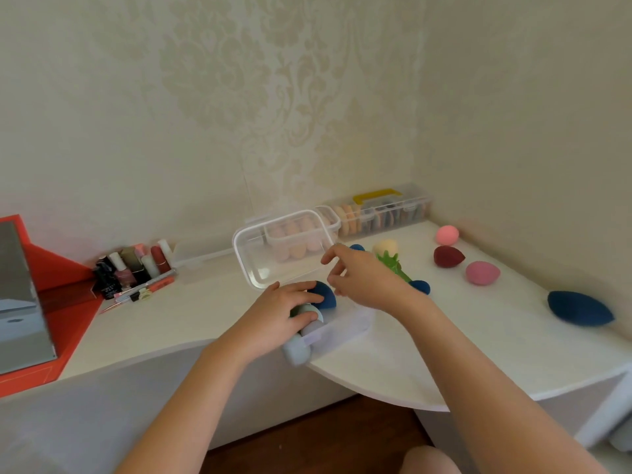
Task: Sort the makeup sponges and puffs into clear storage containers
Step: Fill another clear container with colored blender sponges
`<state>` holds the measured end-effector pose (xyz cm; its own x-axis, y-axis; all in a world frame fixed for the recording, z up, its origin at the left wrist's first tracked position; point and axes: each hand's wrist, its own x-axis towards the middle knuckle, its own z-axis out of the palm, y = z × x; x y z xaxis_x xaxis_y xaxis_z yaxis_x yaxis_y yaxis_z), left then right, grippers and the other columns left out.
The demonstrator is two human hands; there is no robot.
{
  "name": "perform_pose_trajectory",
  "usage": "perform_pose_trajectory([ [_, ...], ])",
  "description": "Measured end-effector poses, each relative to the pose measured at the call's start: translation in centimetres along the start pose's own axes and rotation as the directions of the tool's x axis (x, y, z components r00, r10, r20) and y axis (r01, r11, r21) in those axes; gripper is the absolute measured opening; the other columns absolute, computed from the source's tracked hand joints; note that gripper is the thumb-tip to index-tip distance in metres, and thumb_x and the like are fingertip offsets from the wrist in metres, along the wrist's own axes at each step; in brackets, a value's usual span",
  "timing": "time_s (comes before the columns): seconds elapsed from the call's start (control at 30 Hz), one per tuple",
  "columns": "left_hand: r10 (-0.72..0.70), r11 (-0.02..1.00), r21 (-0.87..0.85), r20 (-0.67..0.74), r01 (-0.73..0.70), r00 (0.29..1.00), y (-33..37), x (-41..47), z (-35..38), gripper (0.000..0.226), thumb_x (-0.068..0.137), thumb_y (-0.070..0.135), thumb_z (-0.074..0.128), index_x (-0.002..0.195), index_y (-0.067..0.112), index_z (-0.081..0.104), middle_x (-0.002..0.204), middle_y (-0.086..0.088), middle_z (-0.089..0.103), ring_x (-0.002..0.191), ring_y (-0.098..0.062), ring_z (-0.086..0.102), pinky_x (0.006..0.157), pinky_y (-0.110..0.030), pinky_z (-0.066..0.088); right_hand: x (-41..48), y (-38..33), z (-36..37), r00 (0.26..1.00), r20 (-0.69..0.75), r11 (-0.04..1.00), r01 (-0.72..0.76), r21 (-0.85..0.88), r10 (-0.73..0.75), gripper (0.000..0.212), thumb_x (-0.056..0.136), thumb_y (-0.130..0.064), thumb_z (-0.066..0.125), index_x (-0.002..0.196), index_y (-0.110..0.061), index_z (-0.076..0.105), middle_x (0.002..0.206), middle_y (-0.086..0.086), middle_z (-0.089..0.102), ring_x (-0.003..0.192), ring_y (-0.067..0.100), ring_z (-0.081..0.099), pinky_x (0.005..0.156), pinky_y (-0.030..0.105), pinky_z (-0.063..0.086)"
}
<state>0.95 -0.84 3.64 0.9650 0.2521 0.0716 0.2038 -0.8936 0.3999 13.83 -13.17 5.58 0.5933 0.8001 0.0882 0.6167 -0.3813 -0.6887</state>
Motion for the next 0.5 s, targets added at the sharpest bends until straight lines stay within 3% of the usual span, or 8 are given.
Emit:
perform_pose_trajectory([
  [0.13, 0.009, 1.000, 0.024, 0.019, -0.010, 1.000, -0.1, 0.1, 0.1, 0.033, 0.097, 0.028, 0.048, 0.129, 0.030, 0.055, 0.150, 0.015, 0.032, 0.138, -0.008, 0.025, 0.118, -0.033, 0.010, -2.4, 1.5, -3.7, 0.959, -0.282, 0.999, 0.033, -0.010, -0.035, 0.009, 0.090, -0.016, 0.056, 0.091, -0.023, 0.063, 0.087, -0.006, 0.064, 0.076, 0.012, 0.060, 0.070, 0.025, 0.046],
  [0.27, 0.018, 0.998, 0.062, 0.032, -0.020, 0.999, 0.2, 0.4, 0.0, 0.032, 0.098, 0.026, 0.047, 0.128, 0.029, 0.057, 0.150, 0.014, 0.031, 0.136, -0.009, 0.027, 0.113, -0.025, 0.011, -4.5, 3.7, -6.0, 0.840, -0.537, 0.969, -0.190, -0.155, 0.078, 0.014, 0.092, -0.018, 0.049, 0.093, -0.015, 0.063, 0.082, -0.006, 0.058, 0.079, 0.017, 0.056, 0.062, 0.026, 0.043],
  [0.33, 0.007, 0.997, 0.075, 0.036, -0.009, 0.999, 0.4, 0.6, 0.1, 0.031, 0.098, 0.026, 0.047, 0.126, 0.030, 0.059, 0.150, 0.013, 0.031, 0.133, -0.012, 0.030, 0.110, -0.024, 0.015, -5.3, 5.0, -6.6, 0.802, -0.589, 0.928, -0.287, -0.236, 0.099, 0.018, 0.092, -0.016, 0.045, 0.098, -0.014, 0.061, 0.096, 0.003, 0.059, 0.085, 0.021, 0.055, 0.065, 0.029, 0.044],
  [0.4, -0.003, 0.998, 0.070, 0.037, 0.001, 0.999, 0.4, 0.7, 0.3, 0.029, 0.097, 0.026, 0.047, 0.123, 0.031, 0.060, 0.149, 0.013, 0.032, 0.131, -0.015, 0.033, 0.111, -0.026, 0.018, -6.1, 6.7, -7.2, 0.777, -0.614, 0.868, -0.396, -0.300, 0.142, 0.023, 0.091, -0.012, 0.044, 0.111, -0.009, 0.056, 0.111, 0.011, 0.055, 0.099, 0.027, 0.050, 0.077, 0.034, 0.041],
  [0.5, -0.013, 0.998, 0.066, 0.033, 0.010, 0.999, 0.2, 0.7, 0.6, 0.029, 0.096, 0.028, 0.048, 0.122, 0.034, 0.060, 0.147, 0.015, 0.034, 0.128, -0.018, 0.034, 0.109, -0.027, 0.022, -7.9, 9.2, -7.8, 0.681, -0.664, 0.665, -0.654, -0.361, 0.310, 0.027, 0.089, -0.012, 0.047, 0.114, -0.002, 0.048, 0.115, 0.016, 0.048, 0.105, 0.035, 0.046, 0.083, 0.038, 0.039],
])
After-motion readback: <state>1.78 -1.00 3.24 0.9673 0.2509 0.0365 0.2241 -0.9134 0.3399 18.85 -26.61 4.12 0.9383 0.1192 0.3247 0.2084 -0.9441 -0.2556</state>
